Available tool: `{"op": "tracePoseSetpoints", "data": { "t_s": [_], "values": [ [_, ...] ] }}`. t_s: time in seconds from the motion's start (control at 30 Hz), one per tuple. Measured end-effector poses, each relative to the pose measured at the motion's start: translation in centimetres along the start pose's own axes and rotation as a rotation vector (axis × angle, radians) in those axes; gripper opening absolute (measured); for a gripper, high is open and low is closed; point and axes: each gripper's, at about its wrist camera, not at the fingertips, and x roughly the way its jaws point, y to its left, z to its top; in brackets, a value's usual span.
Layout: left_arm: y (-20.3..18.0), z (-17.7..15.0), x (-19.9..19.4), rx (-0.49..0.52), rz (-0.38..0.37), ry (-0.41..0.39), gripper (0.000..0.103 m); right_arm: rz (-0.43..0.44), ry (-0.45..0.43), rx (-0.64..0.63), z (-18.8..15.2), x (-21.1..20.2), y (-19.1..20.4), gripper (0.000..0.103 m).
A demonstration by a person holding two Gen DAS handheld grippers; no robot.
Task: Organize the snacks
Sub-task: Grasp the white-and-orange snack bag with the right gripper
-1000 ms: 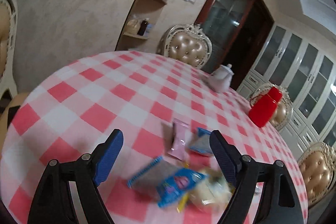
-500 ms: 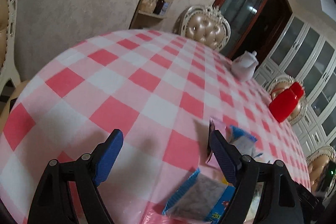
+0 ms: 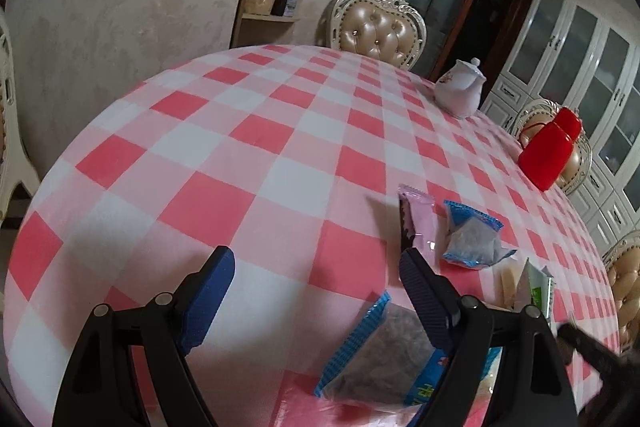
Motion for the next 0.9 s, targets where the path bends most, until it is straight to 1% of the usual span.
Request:
{"op": "tracePoseSetpoints", "data": {
  "t_s": [0.03, 0.07, 0.1, 0.17, 0.2, 0.23, 0.27, 0.33, 0.37, 0.4, 0.43, 0.47, 0.5, 0.53, 0.57, 0.63, 0.67, 0.73, 0.77, 0.8, 0.83, 0.9],
  "values": [
    [0.2, 0.0, 0.0, -0.016, -0.005, 0.007, 0.085, -0.015, 0.0, -0.019, -0.7, -0.6, 0.0, 0.033],
    [0.4, 0.0, 0.0, -0.028, -0.014, 0.012, 0.085, -0.012, -0.006, -0.029, -1.4, -1.2, -0.2, 0.034],
    [0.5, 0.0, 0.0, -0.036, -0.023, 0.014, 0.085, 0.007, 0.0, -0.033, -1.8, -1.3, -0.3, 0.037],
    [0.6, -0.1, -0.3, -0.037, -0.02, 0.005, 0.085, 0.046, 0.042, -0.035, -2.4, -0.9, -0.7, 0.039],
    [0.6, -0.2, -0.5, -0.033, -0.016, -0.001, 0.085, 0.055, 0.046, -0.039, -2.6, -0.9, -0.7, 0.042],
    [0.5, -0.2, -0.6, -0.028, -0.015, -0.005, 0.085, 0.048, 0.048, -0.055, -2.8, -1.1, -0.4, 0.045],
    [0.5, -0.2, -0.6, -0.026, -0.013, -0.007, 0.085, 0.042, 0.046, -0.071, -2.9, -1.2, -0.2, 0.045],
    [0.4, -0.2, -0.6, -0.019, -0.006, -0.007, 0.085, 0.023, 0.039, -0.093, -3.1, -1.1, 0.2, 0.044],
    [0.3, -0.2, -0.5, -0.015, -0.004, -0.008, 0.085, 0.016, 0.039, -0.102, -3.2, -1.1, 0.3, 0.041],
    [0.3, -0.1, -0.5, -0.012, -0.002, -0.012, 0.085, -0.011, 0.036, -0.117, -3.3, -1.2, 0.5, 0.036],
    [0.3, -0.1, -0.6, -0.01, 0.0, -0.017, 0.085, -0.025, 0.03, -0.121, -3.4, -1.5, 0.6, 0.035],
    [0.2, -0.1, -0.8, -0.007, -0.004, -0.026, 0.085, -0.034, 0.017, -0.125, -3.4, -1.8, 0.6, 0.034],
    [0.1, -0.1, -1.2, -0.005, -0.017, -0.047, 0.085, -0.041, -0.018, -0.119, -3.2, -2.6, 0.4, 0.034],
    [0.0, 0.0, -1.7, 0.002, -0.029, -0.07, 0.085, -0.036, -0.089, -0.077, -2.6, -4.5, -0.2, 0.034],
    [-0.5, -0.1, -2.4, 0.02, -0.044, -0.101, 0.085, -0.02, -0.136, -0.036, -2.2, -6.0, -1.1, 0.034],
    [-2.2, -0.7, -4.2, 0.088, -0.1, -0.164, 0.085, -0.016, -0.204, 0.028, -2.2, -8.3, -2.7, 0.034],
    [-3.0, -1.0, -4.8, 0.104, -0.13, -0.172, 0.085, -0.033, -0.224, 0.054, -2.5, -9.1, -3.5, 0.034],
    [-6.1, -2.6, -6.0, 0.116, -0.262, -0.143, 0.085, -0.087, -0.245, 0.13, -3.7, -10.1, -5.7, 0.034],
    [-7.4, -3.2, -6.2, 0.13, -0.305, -0.125, 0.085, -0.097, -0.245, 0.167, -4.2, -10.3, -6.6, 0.034],
    [-10.5, -4.6, -6.5, 0.181, -0.359, -0.085, 0.085, -0.107, -0.24, 0.216, -4.6, -10.4, -7.7, 0.034],
    [-12.8, -5.6, -6.7, 0.237, -0.376, -0.059, 0.085, -0.119, -0.243, 0.28, -5.1, -10.8, -9.2, 0.034],
    [-18.7, -8.3, -7.1, 0.393, -0.383, -0.029, 0.085, -0.135, -0.283, 0.359, -5.4, -11.8, -10.9, 0.034]
  ]
}}
